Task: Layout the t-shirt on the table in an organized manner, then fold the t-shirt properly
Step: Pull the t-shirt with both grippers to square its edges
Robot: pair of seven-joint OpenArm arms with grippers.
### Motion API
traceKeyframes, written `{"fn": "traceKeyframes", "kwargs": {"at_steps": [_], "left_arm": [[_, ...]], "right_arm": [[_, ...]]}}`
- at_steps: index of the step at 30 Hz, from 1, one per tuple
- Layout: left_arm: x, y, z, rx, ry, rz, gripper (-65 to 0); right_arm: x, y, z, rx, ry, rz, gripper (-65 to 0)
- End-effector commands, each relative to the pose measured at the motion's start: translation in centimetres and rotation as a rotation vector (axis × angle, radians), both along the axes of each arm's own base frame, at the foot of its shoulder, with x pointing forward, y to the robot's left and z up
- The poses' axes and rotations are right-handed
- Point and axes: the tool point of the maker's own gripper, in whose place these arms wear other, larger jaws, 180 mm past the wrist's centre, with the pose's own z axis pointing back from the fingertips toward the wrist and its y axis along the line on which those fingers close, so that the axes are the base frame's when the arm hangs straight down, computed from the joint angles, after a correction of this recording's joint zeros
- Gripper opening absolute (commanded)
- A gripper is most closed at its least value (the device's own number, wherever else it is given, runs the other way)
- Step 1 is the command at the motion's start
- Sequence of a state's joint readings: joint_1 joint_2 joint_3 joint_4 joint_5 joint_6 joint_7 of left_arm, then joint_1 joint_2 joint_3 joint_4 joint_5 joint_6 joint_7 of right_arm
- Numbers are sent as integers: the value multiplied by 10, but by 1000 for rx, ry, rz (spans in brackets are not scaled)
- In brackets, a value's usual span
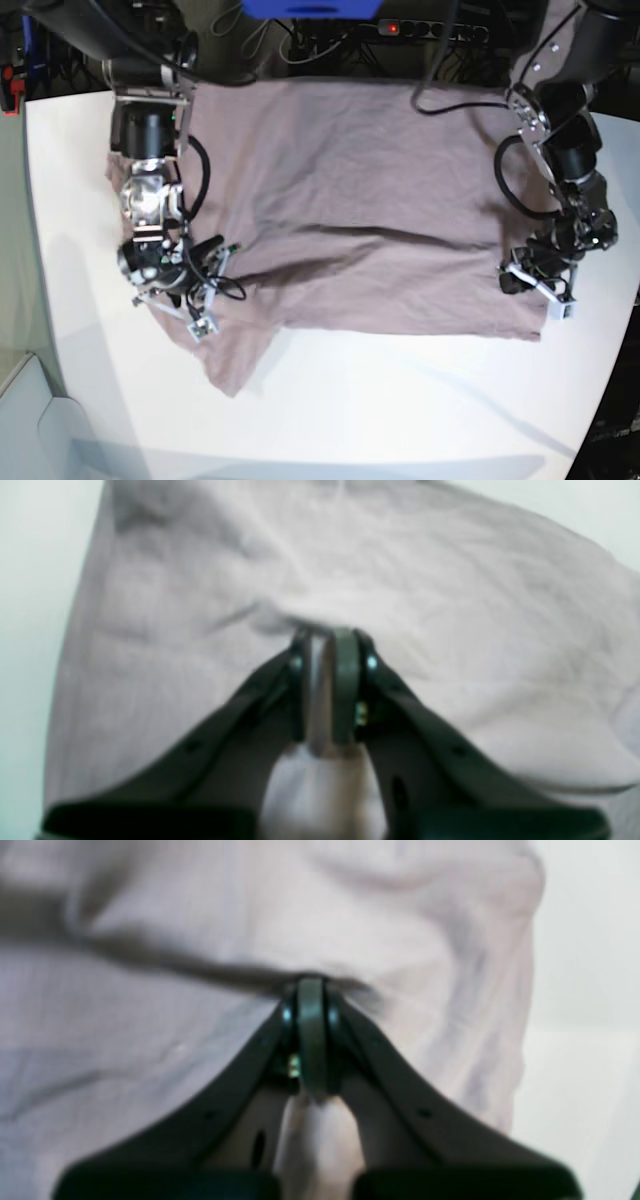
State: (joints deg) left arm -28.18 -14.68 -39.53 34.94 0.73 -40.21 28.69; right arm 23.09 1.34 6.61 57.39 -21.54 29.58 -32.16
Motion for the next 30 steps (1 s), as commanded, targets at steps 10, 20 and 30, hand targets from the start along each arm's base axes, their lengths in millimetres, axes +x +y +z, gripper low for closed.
{"fn": "traceKeyframes", "kwargs": {"at_steps": [10,20,30], "left_arm": [[62,12,52,37,-105,77,-488],[46,53,112,152,-75,83,-487],[-45,39,70,220,39,10,-488]], "right_arm": [[87,-104,61,1,-134,-241,-650],[93,-113,133,-98,-240,-283,-650],[3,-55,124,-119,-190,-279,-650]]}}
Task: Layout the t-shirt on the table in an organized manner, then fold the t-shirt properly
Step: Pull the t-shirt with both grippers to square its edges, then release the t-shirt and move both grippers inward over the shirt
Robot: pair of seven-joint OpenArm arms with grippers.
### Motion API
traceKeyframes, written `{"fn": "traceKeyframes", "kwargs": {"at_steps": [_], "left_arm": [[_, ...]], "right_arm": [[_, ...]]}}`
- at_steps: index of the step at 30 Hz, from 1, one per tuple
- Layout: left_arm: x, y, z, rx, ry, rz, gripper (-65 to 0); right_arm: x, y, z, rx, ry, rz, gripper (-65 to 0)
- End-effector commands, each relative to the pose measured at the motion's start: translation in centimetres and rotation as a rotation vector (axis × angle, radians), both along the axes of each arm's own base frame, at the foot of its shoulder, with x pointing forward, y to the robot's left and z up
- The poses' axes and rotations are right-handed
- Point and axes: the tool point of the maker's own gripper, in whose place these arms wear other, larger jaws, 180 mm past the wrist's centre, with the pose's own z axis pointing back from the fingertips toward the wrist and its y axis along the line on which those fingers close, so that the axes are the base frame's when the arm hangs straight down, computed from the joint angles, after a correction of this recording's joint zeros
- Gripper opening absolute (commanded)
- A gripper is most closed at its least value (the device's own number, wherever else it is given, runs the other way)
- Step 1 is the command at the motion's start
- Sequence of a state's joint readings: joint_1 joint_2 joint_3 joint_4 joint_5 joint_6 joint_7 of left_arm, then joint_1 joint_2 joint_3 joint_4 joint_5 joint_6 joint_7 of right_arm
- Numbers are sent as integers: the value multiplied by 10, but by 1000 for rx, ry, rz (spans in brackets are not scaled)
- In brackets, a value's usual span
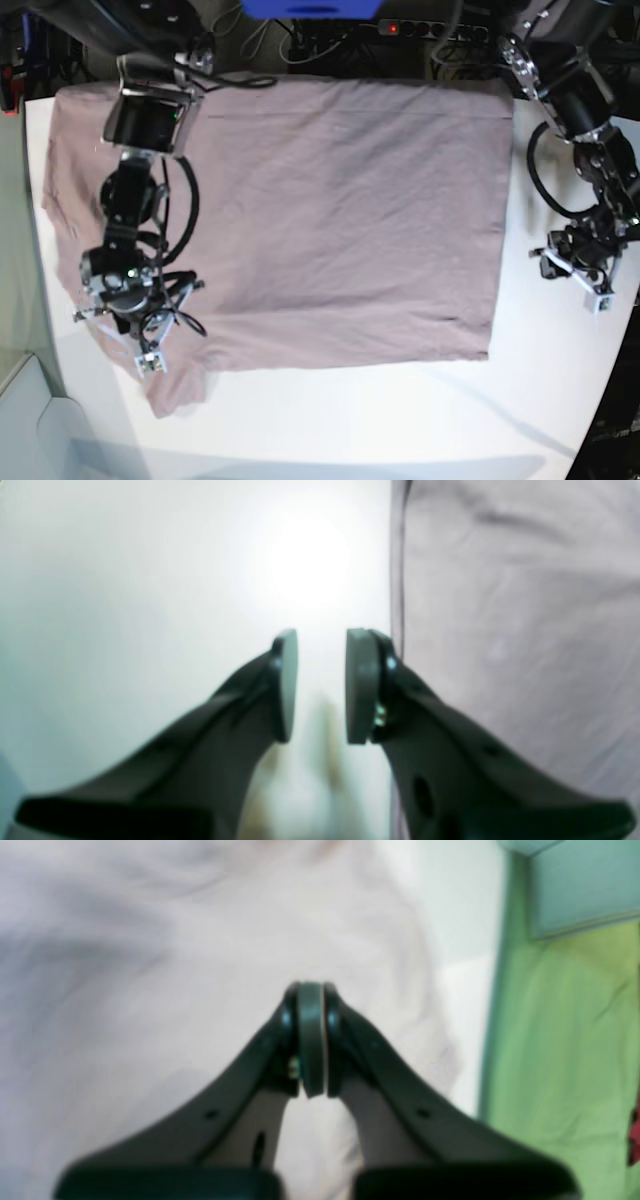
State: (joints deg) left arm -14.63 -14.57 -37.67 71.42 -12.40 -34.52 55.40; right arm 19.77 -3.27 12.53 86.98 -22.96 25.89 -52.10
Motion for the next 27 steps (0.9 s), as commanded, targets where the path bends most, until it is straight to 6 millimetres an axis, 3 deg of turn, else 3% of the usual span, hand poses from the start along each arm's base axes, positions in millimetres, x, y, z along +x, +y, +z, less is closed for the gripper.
{"fn": "traceKeyframes", "kwargs": {"at_steps": [1,4,9,15,20,21,23,27], "left_arm": [[3,-1,3,-3,-20,-9,-488],[-9,-28,-23,-54,15,-58,-488],[-10,-59,-31,-136,14,-88,-488],[1,-77,13,-119,-70,-140,-488],[7,-94,71,-73,-204,-196,-488],[7,-100,75,-78,-215,-203,-488],[7,-117,70,-109,-207,-222,-488],[-1,-159,12,-173,-41,-295,-489]], "right_arm": [[2,2,11,1,-37,1,-650],[-21,19,-17,38,27,10,-650],[-42,25,-53,56,120,21,-650],[-47,14,-58,33,114,24,-650],[-45,-2,-48,-4,92,13,-650],[-44,-3,-47,-5,89,11,-650],[-44,-12,-40,-26,73,4,-650],[-44,-16,-36,-40,69,-2,-650]]}}
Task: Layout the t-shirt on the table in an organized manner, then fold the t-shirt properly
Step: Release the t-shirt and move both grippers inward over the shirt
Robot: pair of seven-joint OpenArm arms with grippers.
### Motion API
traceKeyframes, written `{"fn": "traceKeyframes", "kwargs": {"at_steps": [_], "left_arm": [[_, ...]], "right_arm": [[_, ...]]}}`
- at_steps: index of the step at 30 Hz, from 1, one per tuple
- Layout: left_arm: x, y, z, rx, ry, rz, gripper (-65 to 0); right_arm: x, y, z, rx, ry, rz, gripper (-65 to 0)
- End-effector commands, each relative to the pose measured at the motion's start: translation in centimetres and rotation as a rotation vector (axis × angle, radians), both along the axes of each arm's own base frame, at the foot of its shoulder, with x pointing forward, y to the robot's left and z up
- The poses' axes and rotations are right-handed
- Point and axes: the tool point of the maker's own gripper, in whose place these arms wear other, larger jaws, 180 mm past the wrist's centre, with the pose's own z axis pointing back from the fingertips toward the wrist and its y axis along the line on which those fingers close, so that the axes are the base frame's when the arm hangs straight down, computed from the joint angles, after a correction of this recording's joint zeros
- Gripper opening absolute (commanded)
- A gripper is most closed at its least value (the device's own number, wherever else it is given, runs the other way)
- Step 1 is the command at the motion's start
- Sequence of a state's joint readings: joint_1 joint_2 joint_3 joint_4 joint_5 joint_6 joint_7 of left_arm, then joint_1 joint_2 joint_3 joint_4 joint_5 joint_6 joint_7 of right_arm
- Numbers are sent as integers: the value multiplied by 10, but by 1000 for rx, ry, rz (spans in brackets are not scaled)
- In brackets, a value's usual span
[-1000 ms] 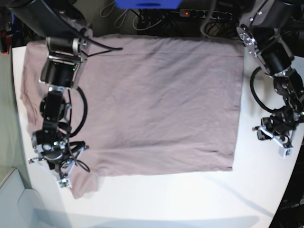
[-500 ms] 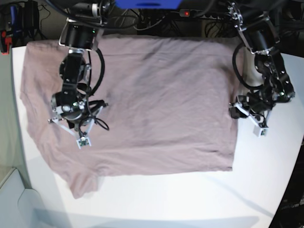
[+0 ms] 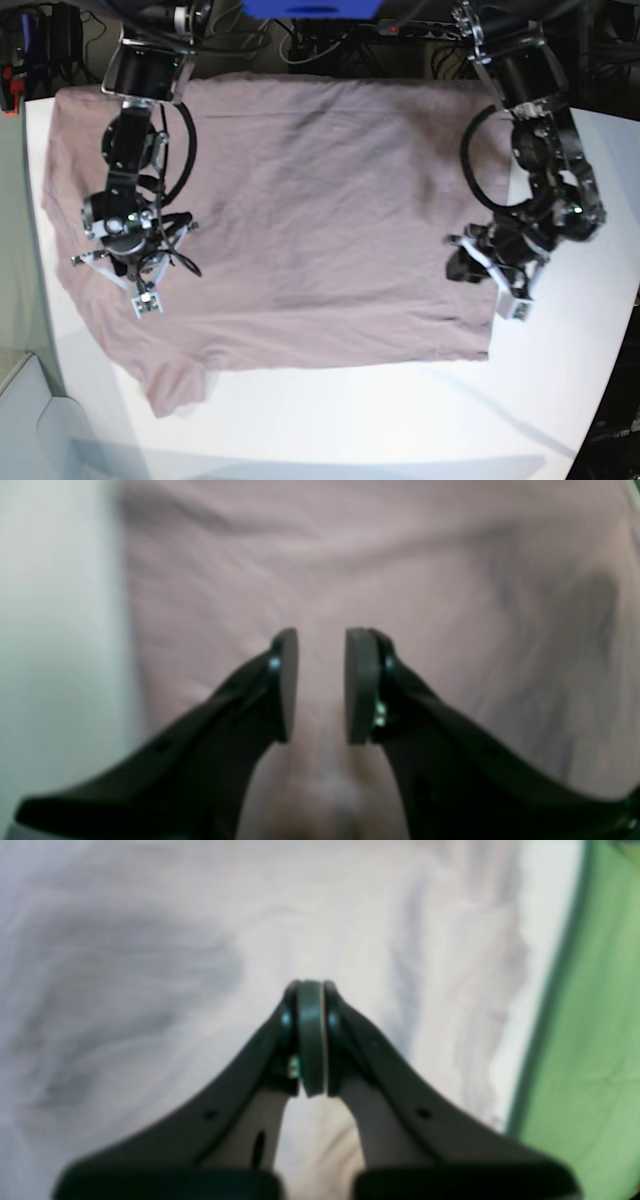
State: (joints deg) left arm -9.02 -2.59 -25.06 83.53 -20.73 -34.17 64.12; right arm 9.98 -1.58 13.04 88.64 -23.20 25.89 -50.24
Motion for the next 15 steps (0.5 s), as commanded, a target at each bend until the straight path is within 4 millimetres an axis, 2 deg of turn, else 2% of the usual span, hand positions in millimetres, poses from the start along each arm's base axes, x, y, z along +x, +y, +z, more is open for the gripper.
{"fn": "traceKeyframes", "kwargs": {"at_steps": [1,4,7,11,15], "left_arm": [[10,-7,7,-24,-42,-6,-489],[8,-20,-18,-37,-7,-21,-489],[3,-20,-43,-47,33,-11,-489],[0,1,-68,-50,62,33,-489],[11,26,-79,-58,60,86,-489]], "right_arm": [[11,-1,14,-8,-45,6,-650],[11,-10,21,-32,-58,0,-650],[11,-12,22,-36,-59,0,-650],[10,-17,22,-45,-59,-3,-650],[9,-17,21,-45,-54,-3,-650]]}}
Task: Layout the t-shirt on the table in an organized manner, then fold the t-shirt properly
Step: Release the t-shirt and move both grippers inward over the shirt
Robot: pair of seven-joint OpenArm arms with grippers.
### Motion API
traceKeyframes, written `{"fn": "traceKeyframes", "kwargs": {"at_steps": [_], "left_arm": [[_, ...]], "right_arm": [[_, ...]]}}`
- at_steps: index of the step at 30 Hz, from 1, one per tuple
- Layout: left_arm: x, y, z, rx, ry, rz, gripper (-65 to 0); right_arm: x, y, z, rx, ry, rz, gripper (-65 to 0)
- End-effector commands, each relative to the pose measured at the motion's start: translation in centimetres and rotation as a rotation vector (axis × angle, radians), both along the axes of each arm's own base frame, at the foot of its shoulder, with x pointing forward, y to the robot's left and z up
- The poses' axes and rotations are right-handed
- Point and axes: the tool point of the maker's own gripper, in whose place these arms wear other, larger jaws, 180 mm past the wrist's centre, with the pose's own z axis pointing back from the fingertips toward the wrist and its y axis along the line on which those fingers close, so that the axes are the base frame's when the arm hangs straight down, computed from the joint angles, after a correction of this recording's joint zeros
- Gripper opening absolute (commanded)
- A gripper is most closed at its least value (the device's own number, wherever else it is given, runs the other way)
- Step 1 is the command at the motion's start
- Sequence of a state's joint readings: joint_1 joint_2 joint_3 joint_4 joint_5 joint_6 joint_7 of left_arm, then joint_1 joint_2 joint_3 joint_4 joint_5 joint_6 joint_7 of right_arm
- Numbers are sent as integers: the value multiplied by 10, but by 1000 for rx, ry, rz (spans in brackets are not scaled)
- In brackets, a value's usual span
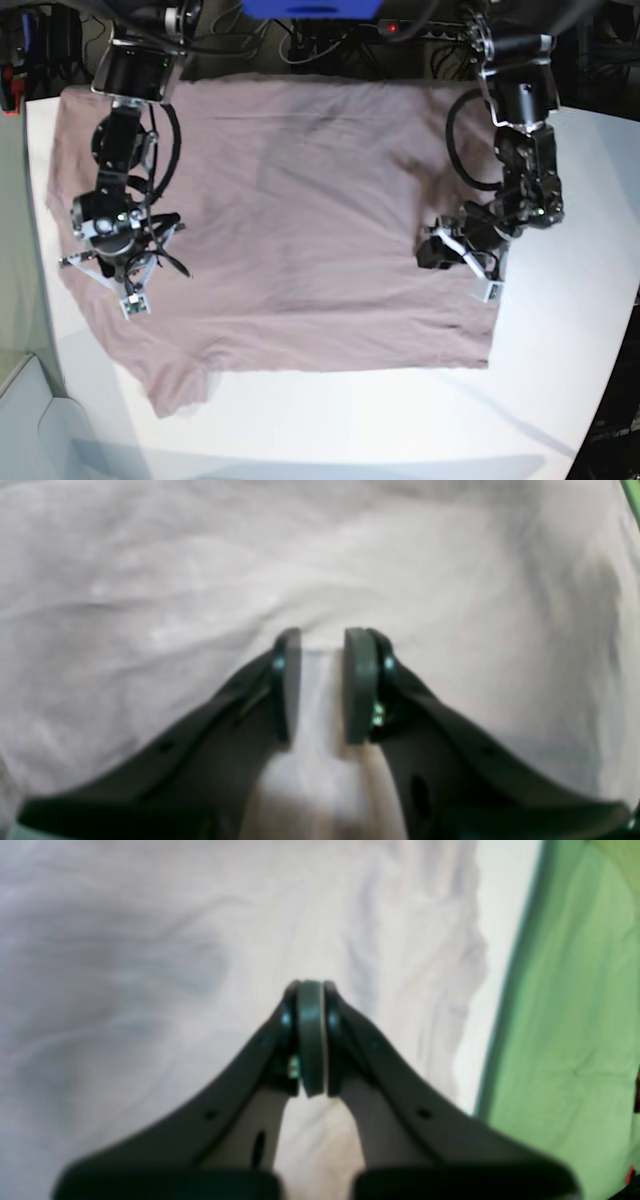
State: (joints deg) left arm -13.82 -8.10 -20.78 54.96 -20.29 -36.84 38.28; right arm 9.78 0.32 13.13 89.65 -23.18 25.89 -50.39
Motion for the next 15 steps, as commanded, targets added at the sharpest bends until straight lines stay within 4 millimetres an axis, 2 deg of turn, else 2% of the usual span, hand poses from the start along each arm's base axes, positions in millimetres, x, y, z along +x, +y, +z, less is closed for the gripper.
{"fn": "traceKeyframes", "kwargs": {"at_steps": [1,5,7,13,15], "left_arm": [[-11,26,-20,98,96,16,-489],[6,47,-17,94,78,62,-489],[15,57,-14,90,69,84,-489],[35,64,2,90,16,101,-489],[41,74,8,99,-7,120,-489]], "right_arm": [[9,-2,13,-9,-41,6,-650],[9,-2,11,-8,-36,6,-650],[2,-1,4,-7,-17,9,-650],[-7,1,-5,-4,7,13,-650],[-9,1,-7,-4,13,13,-650]]}}
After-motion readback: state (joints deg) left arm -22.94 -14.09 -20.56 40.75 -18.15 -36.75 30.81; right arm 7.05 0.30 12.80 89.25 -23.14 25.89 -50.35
